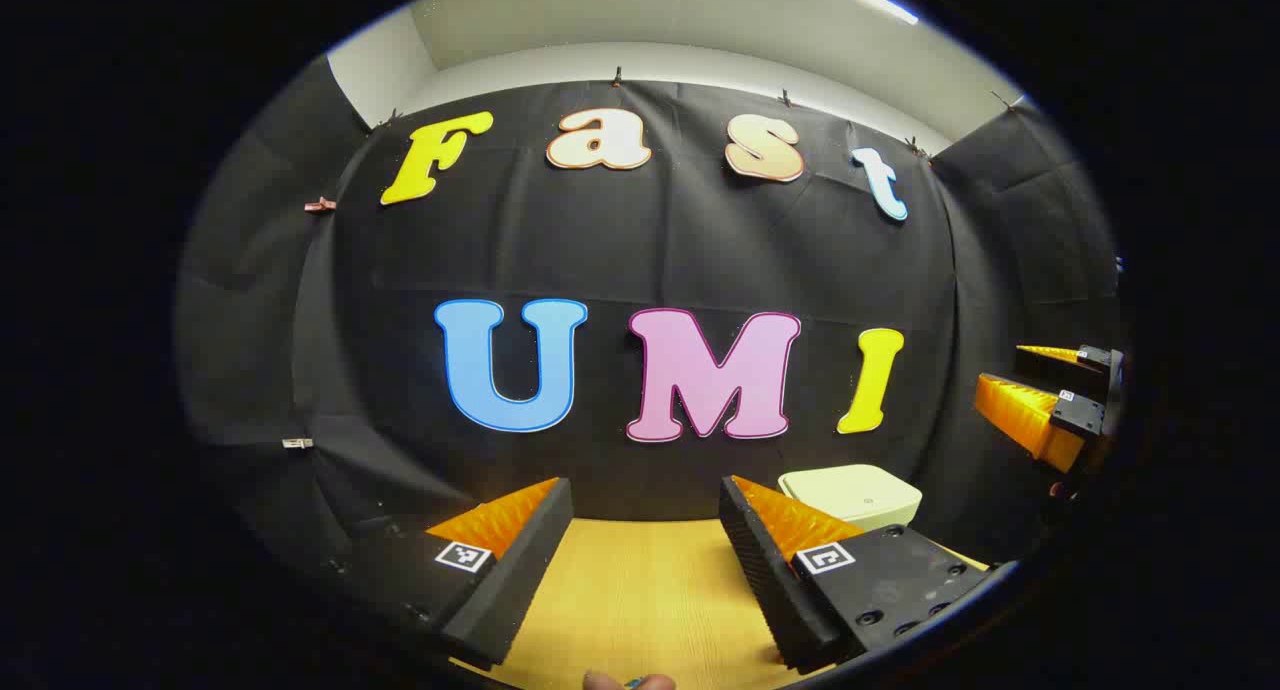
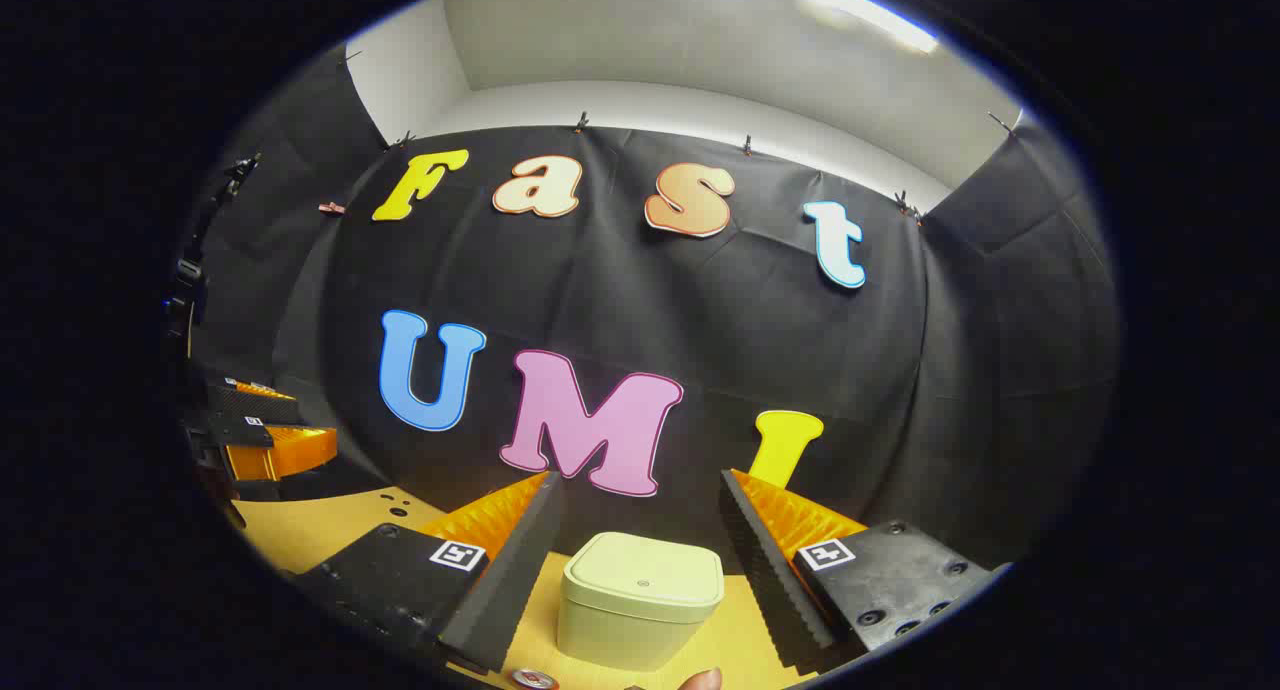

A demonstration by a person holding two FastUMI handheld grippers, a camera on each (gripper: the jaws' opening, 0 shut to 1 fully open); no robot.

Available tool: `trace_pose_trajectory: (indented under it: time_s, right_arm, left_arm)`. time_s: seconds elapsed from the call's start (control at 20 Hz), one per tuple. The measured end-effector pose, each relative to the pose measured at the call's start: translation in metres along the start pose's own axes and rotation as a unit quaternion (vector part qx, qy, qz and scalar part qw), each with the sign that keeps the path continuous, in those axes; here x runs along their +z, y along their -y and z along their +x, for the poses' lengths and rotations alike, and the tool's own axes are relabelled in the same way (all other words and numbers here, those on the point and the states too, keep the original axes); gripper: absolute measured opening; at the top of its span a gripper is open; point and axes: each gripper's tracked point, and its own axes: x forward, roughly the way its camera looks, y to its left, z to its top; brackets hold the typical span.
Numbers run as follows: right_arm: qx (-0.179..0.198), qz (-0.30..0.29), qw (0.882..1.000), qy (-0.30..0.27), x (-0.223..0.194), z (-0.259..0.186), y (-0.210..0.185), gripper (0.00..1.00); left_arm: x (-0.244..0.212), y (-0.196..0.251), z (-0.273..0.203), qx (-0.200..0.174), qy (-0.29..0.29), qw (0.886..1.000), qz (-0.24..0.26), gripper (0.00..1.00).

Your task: Press the lid of the desktop garbage bin to open it, pick up the crumpled paper on the desktop and throw it into the bin, then pick up the pop can on the desktop and drop it into the bin, and finally close the garbage bin lid.

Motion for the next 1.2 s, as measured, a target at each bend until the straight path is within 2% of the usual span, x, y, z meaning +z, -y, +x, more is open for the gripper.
trace_pose_trajectory:
  time_s: [0.25,0.85,0.95,1.0,1.1,1.2]
  right_arm:
    - [-0.003,0.003,1.000,-0.001,-0.003,0.001,0.004,0.97]
    - [0.001,0.007,1.000,-0.007,-0.007,0.005,0.007,0.98]
    - [0.007,0.008,1.000,-0.008,-0.007,0.007,0.005,0.95]
    - [0.007,0.006,1.000,-0.008,-0.008,0.009,0.006,0.91]
    - [0.013,0.009,1.000,-0.011,-0.009,0.012,0.004,0.72]
    - [0.037,0.025,0.999,-0.024,-0.015,0.014,-0.004,0.45]
  left_arm:
    - [0.000,0.007,0.005,-0.009,-0.002,1.000,0.005,0.95]
    - [0.000,0.006,-0.002,-0.004,-0.004,1.000,0.006,0.97]
    - [0.001,0.007,-0.004,-0.004,-0.004,1.000,0.005,0.95]
    - [0.002,0.008,-0.003,-0.004,-0.004,1.000,0.006,0.95]
    - [0.003,0.008,0.003,-0.002,-0.003,1.000,0.007,0.95]
    - [0.001,0.009,0.005,-0.001,-0.003,1.000,0.006,0.95]
